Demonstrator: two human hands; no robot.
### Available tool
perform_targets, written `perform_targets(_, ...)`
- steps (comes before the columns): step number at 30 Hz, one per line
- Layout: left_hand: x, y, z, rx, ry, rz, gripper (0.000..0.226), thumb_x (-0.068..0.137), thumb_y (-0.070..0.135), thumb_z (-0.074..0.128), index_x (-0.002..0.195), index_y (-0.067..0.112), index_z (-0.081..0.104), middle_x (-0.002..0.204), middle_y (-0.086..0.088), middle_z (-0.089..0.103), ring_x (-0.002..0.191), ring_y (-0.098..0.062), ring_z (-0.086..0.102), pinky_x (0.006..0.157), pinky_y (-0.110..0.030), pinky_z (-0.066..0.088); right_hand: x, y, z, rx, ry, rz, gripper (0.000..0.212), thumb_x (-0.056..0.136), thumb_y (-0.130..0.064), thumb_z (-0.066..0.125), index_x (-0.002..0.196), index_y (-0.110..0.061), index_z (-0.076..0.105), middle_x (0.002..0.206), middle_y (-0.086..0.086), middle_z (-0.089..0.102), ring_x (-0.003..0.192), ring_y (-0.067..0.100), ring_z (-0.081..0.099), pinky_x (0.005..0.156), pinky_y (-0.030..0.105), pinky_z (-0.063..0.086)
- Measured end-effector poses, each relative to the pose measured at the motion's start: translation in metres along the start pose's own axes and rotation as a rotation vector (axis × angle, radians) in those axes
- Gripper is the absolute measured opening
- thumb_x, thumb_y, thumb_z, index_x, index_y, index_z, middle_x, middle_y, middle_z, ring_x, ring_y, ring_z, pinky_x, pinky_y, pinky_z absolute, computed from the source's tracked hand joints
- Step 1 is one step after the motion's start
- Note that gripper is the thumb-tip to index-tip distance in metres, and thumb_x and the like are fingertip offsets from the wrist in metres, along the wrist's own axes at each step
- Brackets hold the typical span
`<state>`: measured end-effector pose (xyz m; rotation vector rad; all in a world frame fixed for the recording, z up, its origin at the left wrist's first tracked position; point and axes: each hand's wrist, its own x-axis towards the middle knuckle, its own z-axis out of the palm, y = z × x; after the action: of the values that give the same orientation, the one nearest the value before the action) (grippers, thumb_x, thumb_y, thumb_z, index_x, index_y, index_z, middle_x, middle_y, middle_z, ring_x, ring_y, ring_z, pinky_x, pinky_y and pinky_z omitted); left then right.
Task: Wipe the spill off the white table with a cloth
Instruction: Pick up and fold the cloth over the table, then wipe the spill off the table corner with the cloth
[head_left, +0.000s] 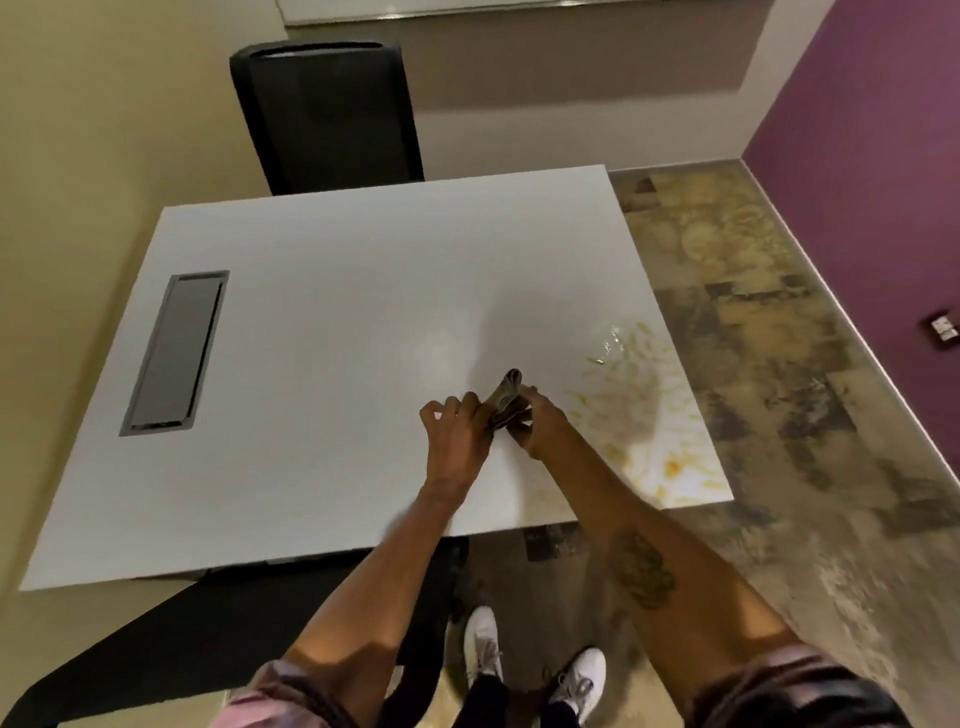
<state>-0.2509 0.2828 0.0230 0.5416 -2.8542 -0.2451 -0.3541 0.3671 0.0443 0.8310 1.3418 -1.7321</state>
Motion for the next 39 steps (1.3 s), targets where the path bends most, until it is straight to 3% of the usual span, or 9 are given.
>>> perform_targets(7,-0.006,0.078,0.036,-0.036,0.132,0.302,0.025,0.068,0.010,0.088,0.089,0.018,0.078,0.073,0.000,0.062,0.064,-0.023,0.062,0.072,-0.042,0.048,0.010,-0.020,-0.085,-0.193,0.325,-0.130,0.052,0.082,-0.022,0.079,0.123,0.004,0.060,0.118,0.020,0.066,0.101,0.033,0.068,0.086,0.042,0.060)
perform_targets(13,-0.008,0.121,0.053,-0.077,-0.019,0.497,0.043,0.069,0.034,0.092,0.108,0.024,0.078,0.107,0.005,0.075,0.085,-0.020,0.073,0.080,-0.043,0.054,0.012,-0.031,-0.163,-0.429,0.710,-0.425,0.048,0.089,-0.042,0.068,0.116,-0.003,0.066,0.113,0.019,0.069,0.108,0.037,0.063,0.088,0.042,0.051)
perform_targets(17,-0.001,0.122,0.056,-0.084,-0.189,0.422,0.053,0.077,0.036,0.086,0.127,0.024,0.073,0.121,0.002,0.072,0.100,-0.023,0.072,0.089,-0.046,0.051,0.012,-0.043,-0.213,-0.537,0.837,-0.533,0.046,0.089,-0.041,0.068,0.118,-0.005,0.066,0.109,0.020,0.067,0.096,0.037,0.065,0.080,0.044,0.056)
perform_targets(20,0.007,0.104,0.066,-0.238,-0.353,0.295,0.029,0.095,0.013,0.069,0.124,0.015,0.073,0.120,-0.002,0.073,0.110,-0.026,0.070,0.098,-0.037,0.051,0.018,-0.048,-0.240,-0.577,0.908,-0.543,0.034,0.089,-0.035,0.069,0.108,-0.006,0.070,0.100,0.020,0.069,0.085,0.035,0.066,0.074,0.042,0.057)
perform_targets(22,0.009,0.090,0.069,-0.572,-0.407,0.128,0.019,0.091,-0.007,0.067,0.103,0.001,0.079,0.112,-0.010,0.077,0.102,-0.025,0.074,0.089,-0.025,0.059,0.023,-0.049,-0.250,-0.638,0.936,-0.548,0.030,0.089,-0.029,0.069,0.101,-0.002,0.070,0.099,0.022,0.068,0.085,0.037,0.065,0.072,0.042,0.055)
perform_targets(25,0.013,0.071,0.069,-0.702,-0.417,-0.029,0.019,0.091,-0.005,0.069,0.099,0.004,0.083,0.106,-0.007,0.080,0.093,-0.013,0.076,0.090,-0.028,0.060,0.032,-0.046,-0.255,-0.747,0.930,-0.557,0.033,0.088,-0.026,0.071,0.108,0.001,0.066,0.108,0.024,0.063,0.095,0.040,0.063,0.079,0.047,0.054)
perform_targets(27,0.016,0.062,0.075,-0.665,-0.392,0.008,0.018,0.093,-0.001,0.069,0.101,0.007,0.083,0.104,-0.006,0.080,0.093,-0.010,0.075,0.093,-0.030,0.058,0.039,-0.043,-0.252,-0.819,0.924,-0.573,0.038,0.088,-0.023,0.069,0.118,-0.001,0.060,0.117,0.023,0.059,0.106,0.041,0.060,0.086,0.049,0.050)
perform_targets(32,0.033,0.043,0.094,-0.389,-0.369,0.099,0.030,0.107,0.019,0.051,0.124,0.014,0.075,0.125,-0.006,0.074,0.118,-0.029,0.070,0.099,-0.035,0.052,0.064,-0.041,-0.236,-0.903,0.800,-0.576,0.051,0.090,-0.028,0.069,0.130,-0.005,0.047,0.126,0.019,0.056,0.111,0.041,0.059,0.091,0.051,0.053)
perform_targets(39,0.045,0.015,0.127,-0.181,-0.421,0.079,0.093,0.095,0.067,-0.007,0.157,0.015,0.039,0.163,-0.005,0.038,0.156,-0.032,0.026,0.125,-0.049,0.021,0.089,-0.036,-0.233,-1.135,0.840,-0.577,0.052,0.091,-0.033,0.061,0.127,0.000,0.044,0.118,0.019,0.058,0.103,0.037,0.064,0.081,0.039,0.055)
